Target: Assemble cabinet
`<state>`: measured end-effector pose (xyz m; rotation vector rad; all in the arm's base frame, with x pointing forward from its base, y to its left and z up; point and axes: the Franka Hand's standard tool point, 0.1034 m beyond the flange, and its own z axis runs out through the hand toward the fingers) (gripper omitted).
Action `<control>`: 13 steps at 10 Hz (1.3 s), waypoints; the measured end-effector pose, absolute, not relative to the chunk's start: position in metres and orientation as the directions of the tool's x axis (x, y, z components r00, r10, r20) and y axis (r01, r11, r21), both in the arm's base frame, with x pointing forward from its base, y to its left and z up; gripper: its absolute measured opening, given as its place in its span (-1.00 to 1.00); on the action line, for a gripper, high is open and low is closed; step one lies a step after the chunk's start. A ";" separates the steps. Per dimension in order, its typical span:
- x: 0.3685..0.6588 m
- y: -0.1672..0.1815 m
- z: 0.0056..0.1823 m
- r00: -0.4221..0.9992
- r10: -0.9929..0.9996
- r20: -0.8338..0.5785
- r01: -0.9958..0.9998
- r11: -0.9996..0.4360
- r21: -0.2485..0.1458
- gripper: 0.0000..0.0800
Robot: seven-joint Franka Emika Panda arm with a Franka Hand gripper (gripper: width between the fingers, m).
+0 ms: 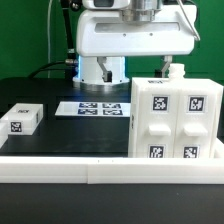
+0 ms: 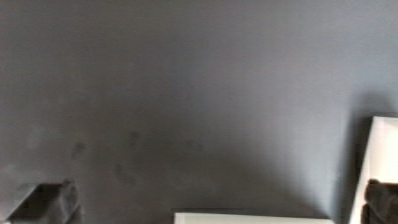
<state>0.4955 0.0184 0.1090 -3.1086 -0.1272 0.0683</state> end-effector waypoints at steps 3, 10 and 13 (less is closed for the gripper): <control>0.469 -0.046 0.092 0.998 0.043 -0.055 0.042 -0.999 -0.021 0.99; 0.454 -0.132 0.077 0.994 0.097 -0.049 0.096 -0.995 -0.009 0.99; 0.437 -0.171 0.064 0.995 0.078 -0.058 0.078 -0.997 0.005 0.99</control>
Offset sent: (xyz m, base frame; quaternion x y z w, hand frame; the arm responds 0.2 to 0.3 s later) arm -0.0270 -0.0592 -0.0199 -0.0033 0.0117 0.0238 0.9996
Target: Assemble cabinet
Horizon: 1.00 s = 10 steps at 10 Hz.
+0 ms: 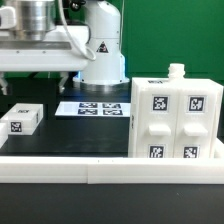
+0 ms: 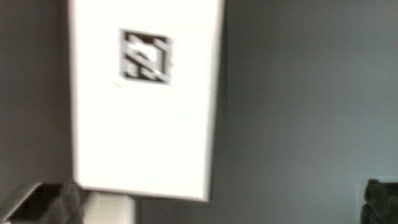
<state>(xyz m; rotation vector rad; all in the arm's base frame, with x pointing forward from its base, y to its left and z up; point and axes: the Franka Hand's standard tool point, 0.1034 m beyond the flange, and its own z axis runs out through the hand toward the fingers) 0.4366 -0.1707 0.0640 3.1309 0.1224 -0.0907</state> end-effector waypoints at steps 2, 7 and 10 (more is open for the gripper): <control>0.426 -0.184 0.054 0.995 0.067 -0.070 0.068 -0.998 0.011 0.99; 0.417 -0.189 0.034 0.994 0.067 -0.086 0.069 -0.997 0.026 0.99; 0.414 -0.189 0.021 0.993 0.073 -0.093 0.076 -0.996 0.037 0.99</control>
Offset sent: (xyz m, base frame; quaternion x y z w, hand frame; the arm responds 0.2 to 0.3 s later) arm -0.0066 -0.0021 -0.0152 0.0005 0.0120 0.0126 0.9998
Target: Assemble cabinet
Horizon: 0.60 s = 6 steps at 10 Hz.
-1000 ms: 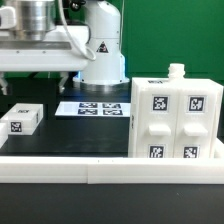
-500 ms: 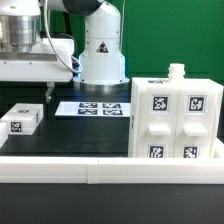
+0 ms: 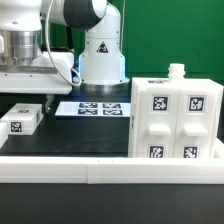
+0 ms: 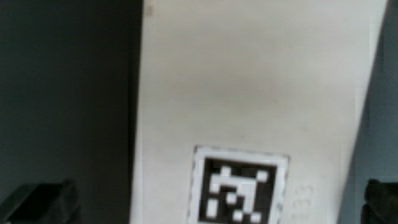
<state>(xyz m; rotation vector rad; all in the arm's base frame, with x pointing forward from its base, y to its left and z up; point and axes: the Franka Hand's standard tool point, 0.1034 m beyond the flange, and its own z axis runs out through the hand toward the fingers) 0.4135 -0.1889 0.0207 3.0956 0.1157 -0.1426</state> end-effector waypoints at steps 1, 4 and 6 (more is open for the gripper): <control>0.413 -0.188 0.018 0.993 0.076 -0.094 0.080 -0.996 0.040 0.99; 0.414 -0.187 0.018 0.993 0.079 -0.092 0.083 -0.996 0.042 0.69; 0.414 -0.187 0.018 0.993 0.079 -0.092 0.083 -0.996 0.042 0.38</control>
Offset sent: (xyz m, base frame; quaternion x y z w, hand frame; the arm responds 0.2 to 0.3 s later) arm 0.0000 0.0000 0.0000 0.0000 0.0000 0.0000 1.0000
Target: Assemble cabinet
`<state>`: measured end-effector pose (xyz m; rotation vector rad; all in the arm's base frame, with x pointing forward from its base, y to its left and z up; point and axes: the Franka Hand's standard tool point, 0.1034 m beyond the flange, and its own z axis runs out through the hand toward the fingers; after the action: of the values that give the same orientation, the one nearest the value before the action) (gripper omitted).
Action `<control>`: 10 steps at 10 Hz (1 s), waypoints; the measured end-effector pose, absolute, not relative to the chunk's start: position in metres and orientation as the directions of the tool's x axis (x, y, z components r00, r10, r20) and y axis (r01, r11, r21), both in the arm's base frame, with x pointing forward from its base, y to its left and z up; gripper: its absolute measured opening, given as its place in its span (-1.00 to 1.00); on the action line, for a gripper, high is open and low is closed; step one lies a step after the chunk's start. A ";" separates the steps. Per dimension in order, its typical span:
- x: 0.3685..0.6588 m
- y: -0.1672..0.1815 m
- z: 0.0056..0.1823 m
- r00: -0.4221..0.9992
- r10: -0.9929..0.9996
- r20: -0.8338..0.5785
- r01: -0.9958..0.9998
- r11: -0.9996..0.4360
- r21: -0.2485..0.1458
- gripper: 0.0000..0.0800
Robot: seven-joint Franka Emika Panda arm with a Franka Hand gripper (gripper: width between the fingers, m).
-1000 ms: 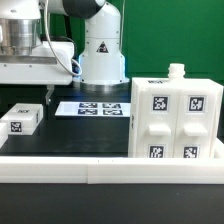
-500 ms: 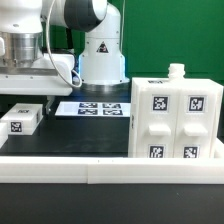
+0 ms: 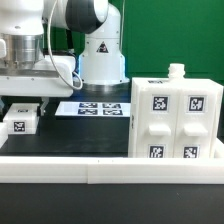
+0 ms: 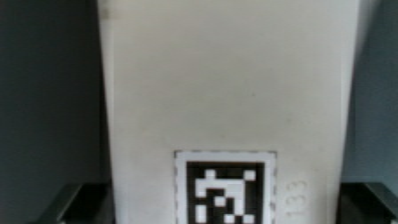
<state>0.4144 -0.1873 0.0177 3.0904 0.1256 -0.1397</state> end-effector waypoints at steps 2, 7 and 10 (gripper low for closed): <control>0.414 -0.187 0.018 0.993 0.079 -0.092 0.083 -0.996 0.042 0.40; 0.432 -0.161 0.069 0.994 0.082 -0.074 0.082 -0.997 -0.010 0.40; 0.456 -0.117 0.116 0.999 0.011 -0.053 0.009 -0.999 -0.042 0.40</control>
Offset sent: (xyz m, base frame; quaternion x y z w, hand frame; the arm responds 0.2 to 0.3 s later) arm 0.0000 0.0000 0.0000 0.0000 0.0000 0.0000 1.0000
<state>0.4556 -0.1169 0.1160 3.1817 0.0159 -0.0842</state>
